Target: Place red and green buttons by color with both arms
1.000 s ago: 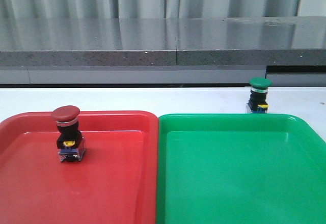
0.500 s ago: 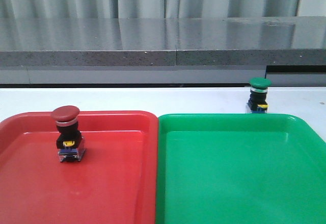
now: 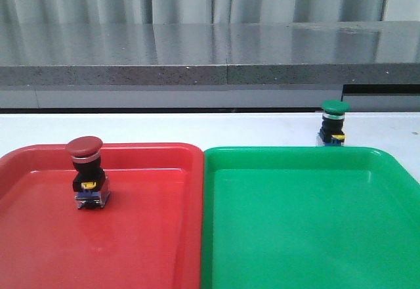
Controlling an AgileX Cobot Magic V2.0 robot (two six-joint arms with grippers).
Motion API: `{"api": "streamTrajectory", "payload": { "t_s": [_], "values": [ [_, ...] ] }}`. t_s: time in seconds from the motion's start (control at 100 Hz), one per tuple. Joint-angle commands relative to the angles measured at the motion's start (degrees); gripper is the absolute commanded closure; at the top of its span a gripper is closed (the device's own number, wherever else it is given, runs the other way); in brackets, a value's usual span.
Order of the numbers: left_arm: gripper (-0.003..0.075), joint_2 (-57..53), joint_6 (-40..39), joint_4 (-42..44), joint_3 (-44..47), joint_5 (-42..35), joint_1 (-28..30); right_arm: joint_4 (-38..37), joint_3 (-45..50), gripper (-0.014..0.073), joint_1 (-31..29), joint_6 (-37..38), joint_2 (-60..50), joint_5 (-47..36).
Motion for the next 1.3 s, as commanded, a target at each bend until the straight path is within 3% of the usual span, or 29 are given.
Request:
{"api": "streamTrajectory", "payload": {
  "t_s": [0.0,0.19,0.36,0.44,0.54,0.79,0.9,1.05,1.29],
  "values": [
    [0.0739,-1.7,-0.2,0.0,2.3,-4.5,0.2,-0.3,-0.8,0.066,-0.3,-0.5,-1.0,-4.3],
    [0.0739,-1.7,-0.2,0.0,2.3,-4.5,0.0,-0.3,-0.8,0.066,-0.3,-0.5,-1.0,-6.0],
    [0.0739,-1.7,-0.2,0.0,2.3,-4.5,0.1,-0.3,-1.2,0.066,-0.3,-0.5,-1.0,-18.3],
    [0.0739,-1.7,-0.2,0.0,2.3,-4.5,0.1,-0.3,-3.2,0.066,-0.3,-0.5,-0.8,-19.2],
    [0.0739,-1.7,-0.2,0.0,2.3,-4.5,0.1,-0.3,-8.4,0.066,-0.3,-0.5,0.3,-13.1],
    [0.0739,-1.7,-0.2,0.0,2.3,-4.5,0.1,1.7,-30.3,0.066,-0.3,1.0,12.6,19.7],
    [0.0739,-1.7,-0.2,0.0,2.3,-4.5,0.1,4.8,-39.9,0.066,-0.3,3.5,19.8,29.0],
    [0.0739,-1.7,-0.2,0.0,2.3,-4.5,0.1,6.4,-47.7,0.066,-0.3,3.5,27.9,31.3],
    [0.0739,-1.7,-0.2,0.0,2.3,-4.5,0.1,6.6,-48.6,0.066,-0.3,3.5,34.3,27.0]
  ]
}}
